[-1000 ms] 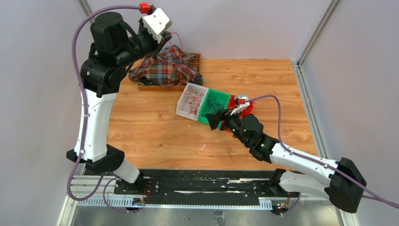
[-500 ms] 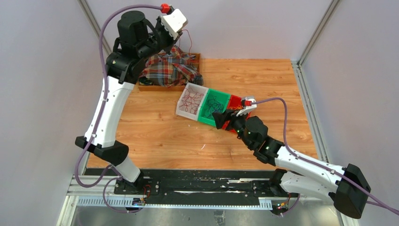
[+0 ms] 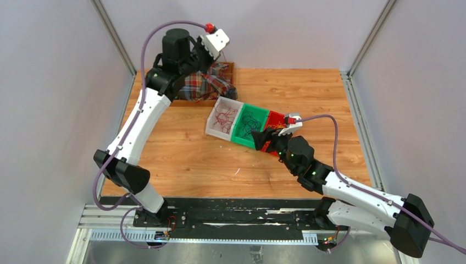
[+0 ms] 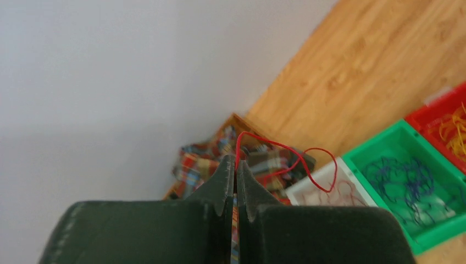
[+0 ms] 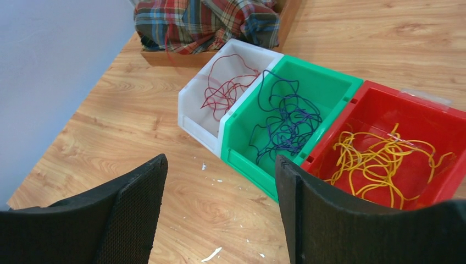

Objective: Untangle the cables

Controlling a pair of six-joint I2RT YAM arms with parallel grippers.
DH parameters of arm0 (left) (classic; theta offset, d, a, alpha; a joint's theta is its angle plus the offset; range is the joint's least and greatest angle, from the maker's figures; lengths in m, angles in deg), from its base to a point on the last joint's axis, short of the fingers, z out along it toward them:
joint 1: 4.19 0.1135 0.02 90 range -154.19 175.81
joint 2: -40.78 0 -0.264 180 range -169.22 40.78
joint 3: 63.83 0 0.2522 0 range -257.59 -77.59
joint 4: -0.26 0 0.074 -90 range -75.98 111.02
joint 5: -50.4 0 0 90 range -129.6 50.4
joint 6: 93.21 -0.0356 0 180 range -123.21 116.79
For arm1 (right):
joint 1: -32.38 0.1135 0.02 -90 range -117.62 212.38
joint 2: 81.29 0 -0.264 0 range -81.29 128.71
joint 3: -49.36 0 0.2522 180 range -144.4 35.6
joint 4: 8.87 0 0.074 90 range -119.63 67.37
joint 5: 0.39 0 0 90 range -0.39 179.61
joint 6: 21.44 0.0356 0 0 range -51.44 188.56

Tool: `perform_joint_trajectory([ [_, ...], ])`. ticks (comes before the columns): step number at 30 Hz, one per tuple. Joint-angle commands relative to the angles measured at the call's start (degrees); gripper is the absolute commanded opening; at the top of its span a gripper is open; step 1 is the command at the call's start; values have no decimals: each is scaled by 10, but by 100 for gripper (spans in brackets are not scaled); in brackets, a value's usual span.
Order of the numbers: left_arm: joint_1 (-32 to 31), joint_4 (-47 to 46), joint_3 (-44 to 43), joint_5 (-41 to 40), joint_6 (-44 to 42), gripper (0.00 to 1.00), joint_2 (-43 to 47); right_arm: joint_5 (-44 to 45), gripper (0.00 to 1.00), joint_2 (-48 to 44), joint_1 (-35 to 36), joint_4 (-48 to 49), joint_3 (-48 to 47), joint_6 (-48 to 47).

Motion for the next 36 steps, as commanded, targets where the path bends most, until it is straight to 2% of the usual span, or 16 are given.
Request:
perform_joint_trajectory([
  [1,-6,-8,98,2,13,0,11,27,71,-21,-19,-14,8,-4],
  [6,-9,-1,164,-5,9,0,-9,27,70,-31,-34,-30,6,-5],
  [17,-16,-34,190,-10,5,0,-94,30,68,-46,-55,-61,3,-5],
  [24,-26,-90,131,-75,-18,0,-146,30,66,-49,-66,-71,7,3],
  [32,-27,-101,100,-56,-18,1,-173,24,65,-43,-69,-71,2,3],
  [36,-27,-104,52,-40,-9,0,-208,23,64,-49,-70,-85,-1,2],
])
